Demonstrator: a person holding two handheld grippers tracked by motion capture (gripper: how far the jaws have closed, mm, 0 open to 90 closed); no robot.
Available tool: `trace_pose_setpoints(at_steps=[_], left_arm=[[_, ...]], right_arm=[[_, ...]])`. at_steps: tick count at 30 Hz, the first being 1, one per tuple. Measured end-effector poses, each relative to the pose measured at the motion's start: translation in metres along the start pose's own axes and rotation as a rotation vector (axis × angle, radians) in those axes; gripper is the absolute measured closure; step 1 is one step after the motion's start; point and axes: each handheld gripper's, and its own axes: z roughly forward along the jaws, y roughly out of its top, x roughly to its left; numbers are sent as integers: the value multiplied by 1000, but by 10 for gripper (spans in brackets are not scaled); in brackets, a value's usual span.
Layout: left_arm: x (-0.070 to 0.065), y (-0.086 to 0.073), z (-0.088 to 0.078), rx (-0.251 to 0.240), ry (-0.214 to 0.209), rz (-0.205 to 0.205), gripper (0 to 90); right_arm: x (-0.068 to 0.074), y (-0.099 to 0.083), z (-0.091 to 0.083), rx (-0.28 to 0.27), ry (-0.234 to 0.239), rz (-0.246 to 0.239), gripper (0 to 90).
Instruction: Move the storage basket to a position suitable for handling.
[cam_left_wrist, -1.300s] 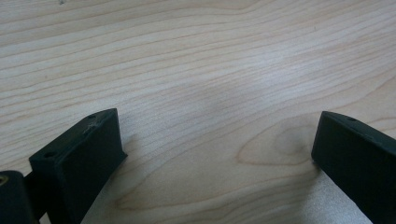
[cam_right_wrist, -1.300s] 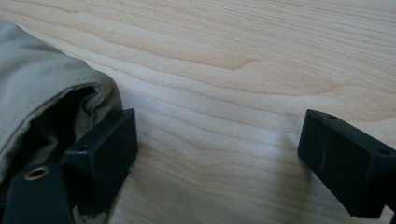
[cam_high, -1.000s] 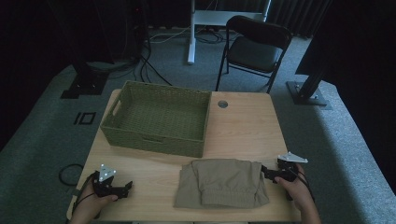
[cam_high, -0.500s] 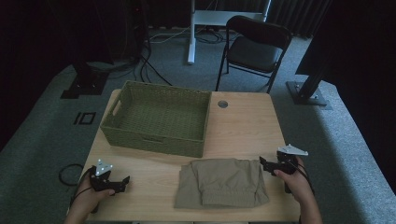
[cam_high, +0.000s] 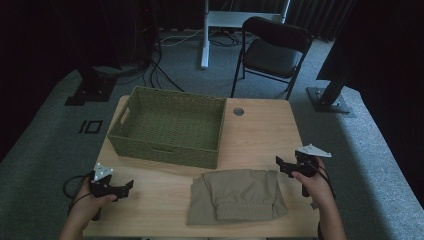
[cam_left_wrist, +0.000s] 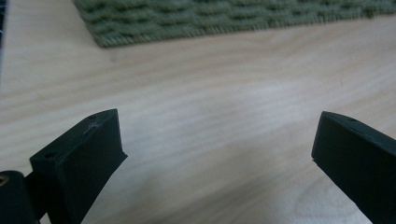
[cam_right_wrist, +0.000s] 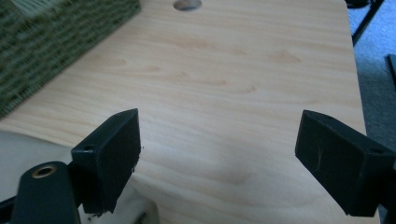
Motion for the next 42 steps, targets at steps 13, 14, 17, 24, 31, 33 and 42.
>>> trace_pose_setpoints(at_steps=[13,14,17,24,31,33,42], left_arm=[[13,30,-12,-60,15,1,27],[13,32,-13,-68,10,-3,27],[14,38,-14,-91,-17,-28,27],[26,59,-20,-137,23,-23,27],[33,77,-26,-165,5,-19,27],[35,82,-26,-163,8,-9,27],[45,103,-22,-165,48,13,27]], right_arm=[[22,20,4,-33,51,-23,138],[24,21,4,-37,55,-25,138],[30,24,5,-43,69,-28,137],[43,32,8,-50,91,-47,138],[58,39,12,-65,135,-45,135],[63,42,14,-70,143,-51,134],[87,58,20,-81,161,-83,134]])
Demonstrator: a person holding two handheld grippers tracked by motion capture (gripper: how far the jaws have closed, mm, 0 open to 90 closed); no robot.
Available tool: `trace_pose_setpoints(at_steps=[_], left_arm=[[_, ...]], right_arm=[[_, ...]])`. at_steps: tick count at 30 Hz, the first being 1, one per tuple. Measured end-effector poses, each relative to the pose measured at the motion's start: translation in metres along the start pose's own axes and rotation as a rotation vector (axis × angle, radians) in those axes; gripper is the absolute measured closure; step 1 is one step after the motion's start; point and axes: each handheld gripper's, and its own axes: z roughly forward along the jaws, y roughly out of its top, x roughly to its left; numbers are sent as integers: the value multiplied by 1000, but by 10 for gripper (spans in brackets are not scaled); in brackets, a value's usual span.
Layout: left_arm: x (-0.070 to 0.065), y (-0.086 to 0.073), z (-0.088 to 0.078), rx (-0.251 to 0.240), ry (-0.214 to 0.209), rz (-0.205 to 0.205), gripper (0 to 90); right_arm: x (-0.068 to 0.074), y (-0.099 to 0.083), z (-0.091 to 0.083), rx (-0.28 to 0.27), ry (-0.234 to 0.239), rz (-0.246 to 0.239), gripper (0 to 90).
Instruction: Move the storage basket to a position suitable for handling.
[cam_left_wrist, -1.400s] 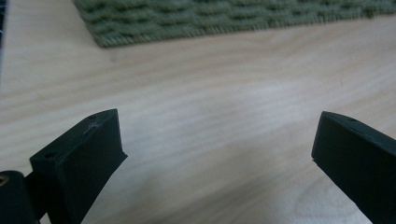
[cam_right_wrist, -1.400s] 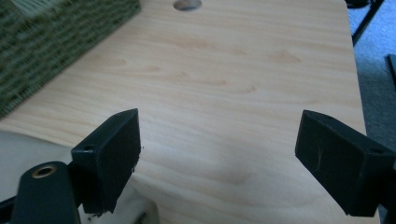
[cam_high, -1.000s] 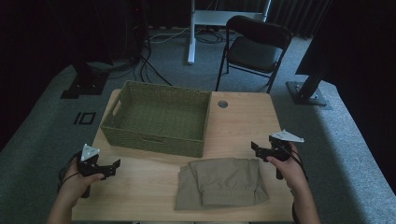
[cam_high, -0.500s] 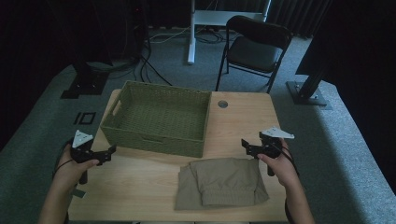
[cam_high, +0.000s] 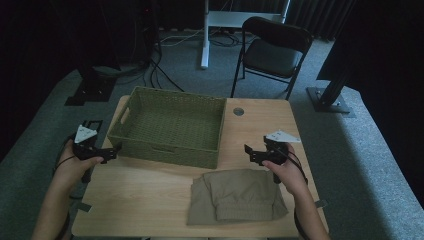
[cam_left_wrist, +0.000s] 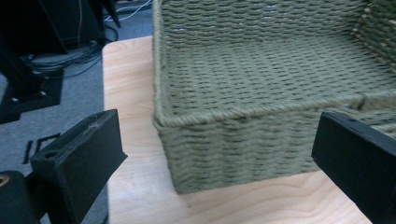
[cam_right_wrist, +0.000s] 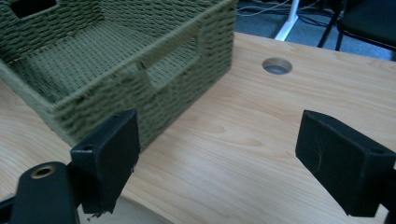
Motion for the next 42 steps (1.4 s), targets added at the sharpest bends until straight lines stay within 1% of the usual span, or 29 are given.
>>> trace_pose_setpoints(at_steps=[2,4,6,7,8,10,11,12,13,16,18,19,20,21,23,24,26,27,28,29,30,31,32,33,34,36,39,41,42], left_arm=[[2,3,3,4,5,9,27],[3,5,4,5,5,3,27],[6,10,9,-3,20,3,27],[6,10,9,-3,20,3,27],[8,13,13,2,33,1,27],[7,15,18,8,50,22,28],[7,17,20,5,51,21,58],[8,18,23,1,43,7,89],[9,20,25,0,39,-6,89],[12,24,33,-3,71,-17,89],[14,25,36,-6,71,-25,92],[16,26,42,-13,91,-36,130],[16,26,42,-13,91,-36,156],[18,26,48,-14,104,-40,156],[20,26,53,-7,110,-39,170],[20,26,55,-11,117,-32,198],[21,26,57,-17,124,-35,236],[22,26,60,-23,125,-47,295],[22,26,61,-26,130,-46,334],[22,26,62,-30,135,-51,339],[23,25,63,-26,125,-61,403],[23,25,63,-26,125,-61,444],[23,24,65,-25,119,-63,447],[23,21,67,1,126,-42,461],[23,19,68,15,125,-28,469],[23,16,70,22,129,-20,490],[22,11,73,49,135,-23,525],[22,10,73,40,122,-61,563],[22,10,73,40,122,-61,589]], right_arm=[[5,4,3,-1,4,-5,134],[8,5,4,-2,7,-11,135],[16,11,9,-5,19,-17,135],[16,11,9,-5,19,-17,135],[19,12,11,-3,23,-22,135],[27,15,18,1,39,-24,135],[30,16,20,4,44,-24,134],[32,17,23,6,47,-29,135],[35,18,26,8,48,-30,135],[41,20,34,17,55,-25,134],[43,20,37,20,57,-26,135],[46,21,43,25,61,-21,135],[48,22,46,27,64,-10,135],[49,24,50,27,62,-3,139],[52,26,56,25,48,0,142],[53,28,59,25,46,5,151],[55,29,61,22,43,5,167],[59,33,66,18,33,8,198],[60,34,68,16,35,10,207],[62,35,70,16,37,16,226],[63,36,72,15,34,21,247],[65,38,74,17,34,22,278],[67,38,75,21,31,21,294],[68,39,77,23,30,21,295],[70,38,80,27,30,27,315],[74,36,84,42,19,20,325],[77,31,90,66,-25,1,345],[78,28,92,73,-29,4,379],[78,28,92,73,-29,4,379]])
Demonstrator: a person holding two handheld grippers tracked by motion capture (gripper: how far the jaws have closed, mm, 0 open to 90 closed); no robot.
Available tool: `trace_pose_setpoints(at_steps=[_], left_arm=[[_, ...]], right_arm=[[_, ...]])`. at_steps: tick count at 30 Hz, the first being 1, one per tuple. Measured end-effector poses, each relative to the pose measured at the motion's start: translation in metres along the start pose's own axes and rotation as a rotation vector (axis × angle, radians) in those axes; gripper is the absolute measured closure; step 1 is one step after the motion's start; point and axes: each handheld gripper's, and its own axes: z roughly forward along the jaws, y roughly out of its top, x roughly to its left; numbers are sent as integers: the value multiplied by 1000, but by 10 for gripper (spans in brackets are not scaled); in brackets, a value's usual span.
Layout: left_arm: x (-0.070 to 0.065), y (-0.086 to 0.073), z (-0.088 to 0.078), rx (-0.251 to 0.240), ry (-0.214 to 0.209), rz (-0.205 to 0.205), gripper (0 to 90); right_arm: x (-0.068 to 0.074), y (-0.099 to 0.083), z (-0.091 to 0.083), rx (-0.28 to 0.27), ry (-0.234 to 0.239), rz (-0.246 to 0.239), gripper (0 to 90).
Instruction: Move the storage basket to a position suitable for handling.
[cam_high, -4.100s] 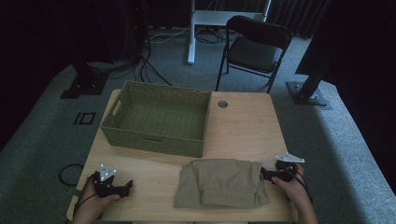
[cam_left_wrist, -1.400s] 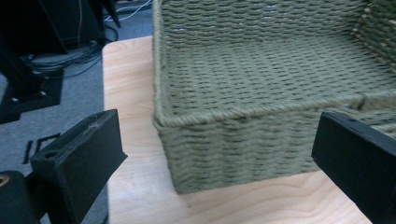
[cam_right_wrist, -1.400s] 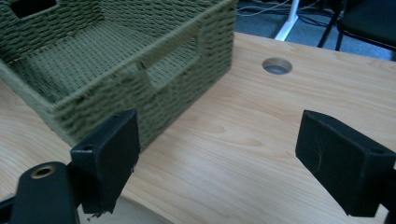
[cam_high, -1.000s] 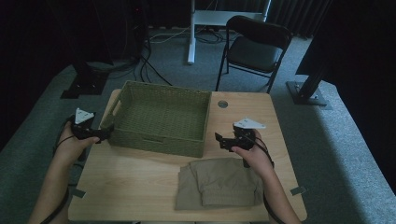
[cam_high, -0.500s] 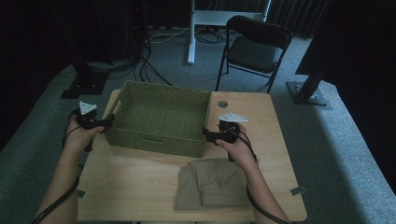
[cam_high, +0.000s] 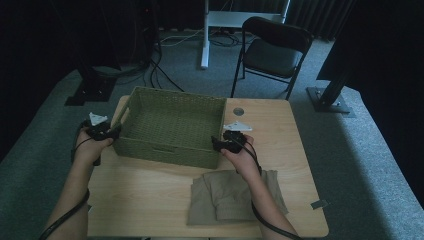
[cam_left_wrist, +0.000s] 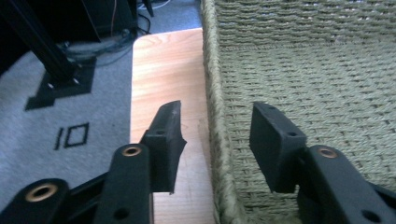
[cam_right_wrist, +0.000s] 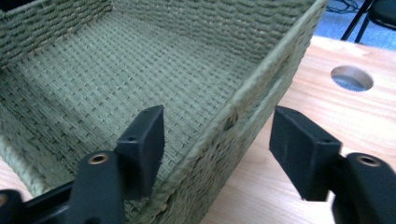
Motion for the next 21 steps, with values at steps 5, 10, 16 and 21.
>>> trace_pose_setpoints(at_steps=[5,10,16,21], left_arm=[[-5,0,0,8,-4,-21,729],[-7,-1,-1,18,34,-50,835],[-11,-3,-6,28,31,-52,844],[-17,-5,-10,35,49,-58,845]], right_arm=[[7,-7,4,38,0,5,481],[11,-7,3,48,-12,28,579],[12,-6,1,57,-42,45,640],[12,-5,0,64,-71,31,681]])
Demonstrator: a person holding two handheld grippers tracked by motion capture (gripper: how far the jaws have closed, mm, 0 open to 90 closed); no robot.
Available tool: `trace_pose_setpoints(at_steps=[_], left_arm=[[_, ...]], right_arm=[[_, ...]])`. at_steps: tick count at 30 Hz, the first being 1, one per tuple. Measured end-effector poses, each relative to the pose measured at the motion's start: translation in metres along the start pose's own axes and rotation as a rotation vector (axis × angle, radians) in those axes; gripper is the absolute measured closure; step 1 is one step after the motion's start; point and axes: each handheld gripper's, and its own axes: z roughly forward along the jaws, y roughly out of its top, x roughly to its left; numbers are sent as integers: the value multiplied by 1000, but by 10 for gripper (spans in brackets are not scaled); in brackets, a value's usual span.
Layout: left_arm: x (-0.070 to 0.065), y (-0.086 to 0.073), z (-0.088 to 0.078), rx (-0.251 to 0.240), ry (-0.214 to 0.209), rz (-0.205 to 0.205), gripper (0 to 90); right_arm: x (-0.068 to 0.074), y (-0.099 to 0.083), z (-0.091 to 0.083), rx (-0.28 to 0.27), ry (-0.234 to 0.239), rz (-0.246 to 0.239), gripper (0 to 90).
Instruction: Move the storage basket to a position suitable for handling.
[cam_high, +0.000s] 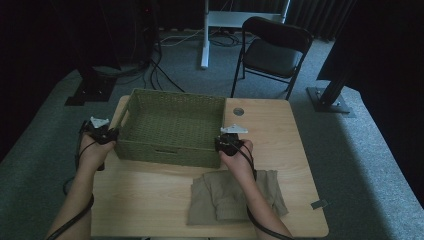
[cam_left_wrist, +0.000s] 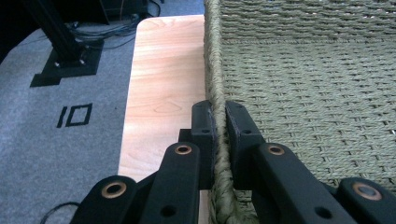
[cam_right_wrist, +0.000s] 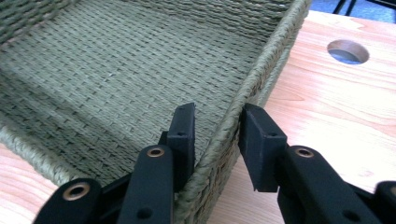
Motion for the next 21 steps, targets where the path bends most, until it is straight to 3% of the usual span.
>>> trace_pose_setpoints(at_steps=[11,21], left_arm=[[-13,-11,-14,-1,3,-38,845],[-23,-18,-25,5,-3,-58,845]], right_arm=[[-6,0,-2,6,-39,-34,736],[-14,-3,-6,1,-34,-8,757]])
